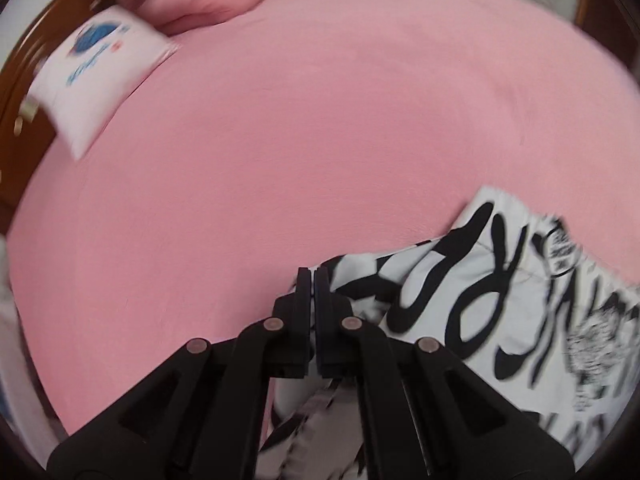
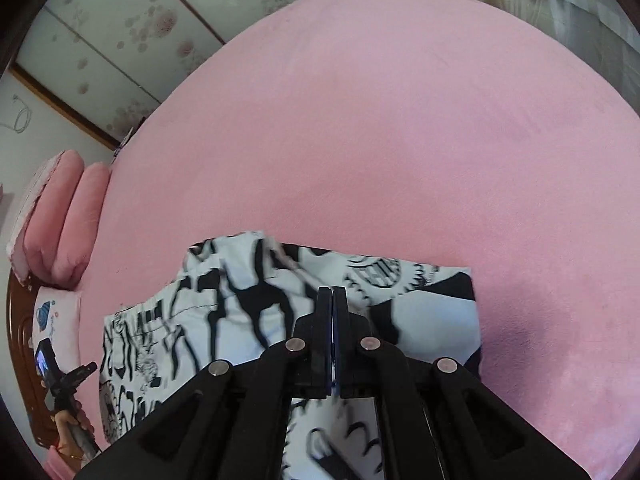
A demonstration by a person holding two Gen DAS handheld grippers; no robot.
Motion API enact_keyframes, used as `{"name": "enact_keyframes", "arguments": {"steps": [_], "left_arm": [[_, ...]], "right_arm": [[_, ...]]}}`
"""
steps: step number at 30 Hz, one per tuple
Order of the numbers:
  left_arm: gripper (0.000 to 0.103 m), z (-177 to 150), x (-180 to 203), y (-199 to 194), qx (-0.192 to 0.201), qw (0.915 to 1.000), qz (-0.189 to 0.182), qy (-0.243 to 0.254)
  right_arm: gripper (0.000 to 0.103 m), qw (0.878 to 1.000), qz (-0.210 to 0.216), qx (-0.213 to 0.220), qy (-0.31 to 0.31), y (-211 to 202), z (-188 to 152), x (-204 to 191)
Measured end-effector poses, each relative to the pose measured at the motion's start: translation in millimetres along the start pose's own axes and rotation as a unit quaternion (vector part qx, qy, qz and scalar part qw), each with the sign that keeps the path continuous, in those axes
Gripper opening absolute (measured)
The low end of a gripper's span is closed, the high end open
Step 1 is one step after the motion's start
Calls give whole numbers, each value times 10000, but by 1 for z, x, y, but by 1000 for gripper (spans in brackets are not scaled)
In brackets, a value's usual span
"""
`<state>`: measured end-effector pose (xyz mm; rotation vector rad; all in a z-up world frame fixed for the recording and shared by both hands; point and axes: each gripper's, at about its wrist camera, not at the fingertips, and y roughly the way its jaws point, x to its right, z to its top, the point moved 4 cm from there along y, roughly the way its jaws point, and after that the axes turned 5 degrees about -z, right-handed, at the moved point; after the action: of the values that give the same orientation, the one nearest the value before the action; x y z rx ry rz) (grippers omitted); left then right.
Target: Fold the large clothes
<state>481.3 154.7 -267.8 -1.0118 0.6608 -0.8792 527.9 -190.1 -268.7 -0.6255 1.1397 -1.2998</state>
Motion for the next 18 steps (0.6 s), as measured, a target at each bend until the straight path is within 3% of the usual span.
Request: {"name": "enact_keyframes", "arguments": {"steps": [6, 8, 12, 15, 18], "left_arm": [[1, -48, -19, -75, -33, 9987, -505, -51], [1, -66, -20, -97, 17, 9983, -580, -28], [1, -103, -19, -124, -324, 9928, -1057, -451], [1, -117, -26, -134, -363, 9937, -924, -525], [1, -126, -47, -139, -501, 9817, -1286, -1313]], "right_arm": [[0, 9974, 480, -176, -510, -28, -12, -81], [0, 9950, 691, -381, -610, -28, -22, -117], [0, 9892, 901, -869, -757, -11, -54, -171], [0, 9846, 765, -1195, -1019, 9, -89, -207], [0, 9829, 467, -1247, -1276, 22, -116, -224]]}}
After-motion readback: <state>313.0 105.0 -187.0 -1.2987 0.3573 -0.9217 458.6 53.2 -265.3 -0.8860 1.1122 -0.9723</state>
